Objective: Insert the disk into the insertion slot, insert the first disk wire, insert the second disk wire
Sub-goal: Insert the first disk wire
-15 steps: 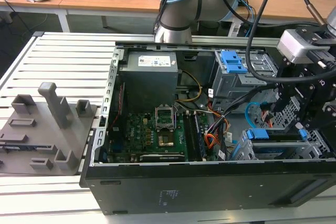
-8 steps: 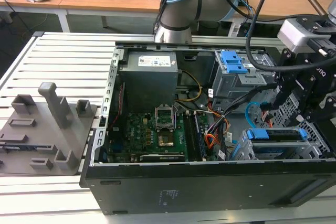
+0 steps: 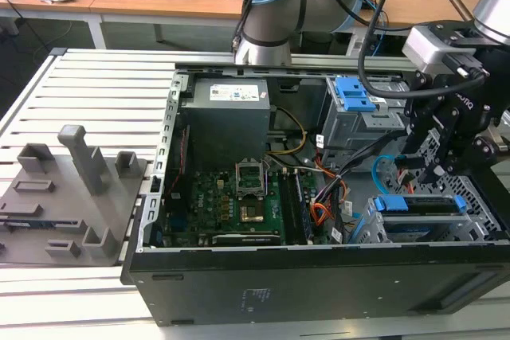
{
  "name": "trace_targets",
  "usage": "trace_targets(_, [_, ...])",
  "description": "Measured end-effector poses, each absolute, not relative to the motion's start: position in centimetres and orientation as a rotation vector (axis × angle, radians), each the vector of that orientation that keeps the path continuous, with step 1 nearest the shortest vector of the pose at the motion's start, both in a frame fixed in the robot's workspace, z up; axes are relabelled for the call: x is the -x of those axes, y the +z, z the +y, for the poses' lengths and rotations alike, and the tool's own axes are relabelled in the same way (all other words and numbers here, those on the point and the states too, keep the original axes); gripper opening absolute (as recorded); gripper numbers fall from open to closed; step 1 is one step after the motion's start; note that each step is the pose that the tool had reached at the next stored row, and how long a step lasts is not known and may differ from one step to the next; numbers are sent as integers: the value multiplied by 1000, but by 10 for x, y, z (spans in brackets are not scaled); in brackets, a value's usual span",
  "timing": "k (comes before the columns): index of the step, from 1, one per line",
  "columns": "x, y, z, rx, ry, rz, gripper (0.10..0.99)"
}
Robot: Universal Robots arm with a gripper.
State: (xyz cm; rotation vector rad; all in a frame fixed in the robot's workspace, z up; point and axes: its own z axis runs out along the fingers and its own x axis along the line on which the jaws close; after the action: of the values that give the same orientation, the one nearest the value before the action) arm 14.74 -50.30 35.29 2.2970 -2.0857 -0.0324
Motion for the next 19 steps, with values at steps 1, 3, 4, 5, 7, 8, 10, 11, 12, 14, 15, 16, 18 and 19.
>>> trace_targets(1, [-147, 353, -503, -2297, -32, -2086, 541])
trace_targets(3, [-147, 353, -503, -2297, -32, -2086, 541])
trace_targets(4, [-147, 353, -503, -2297, -32, -2086, 529])
trace_targets(5, [-147, 353, -503, -2297, -32, -2086, 396])
trace_targets(7, [-147, 353, -503, -2297, -32, -2086, 396])
trace_targets(8, [-147, 353, -503, -2297, -32, -2086, 337])
trace_targets(10, [-147, 353, -503, -2297, -32, -2086, 220])
trace_targets(11, [-147, 353, -503, -2297, -32, -2086, 169])
trace_targets(12, [-147, 353, -503, -2297, -32, -2086, 169])
trace_targets(14, [-147, 353, -503, -2297, -32, -2086, 169])
trace_targets(15, [-150, 353, -503, -2297, -33, -2086, 169])
trace_targets(16, [-153, 353, -503, -2296, -33, -2085, 169])
trace_targets(18, [-158, 353, -503, -2296, -34, -2085, 169])
trace_targets(19, [-158, 353, -505, -2296, -34, -2085, 169])
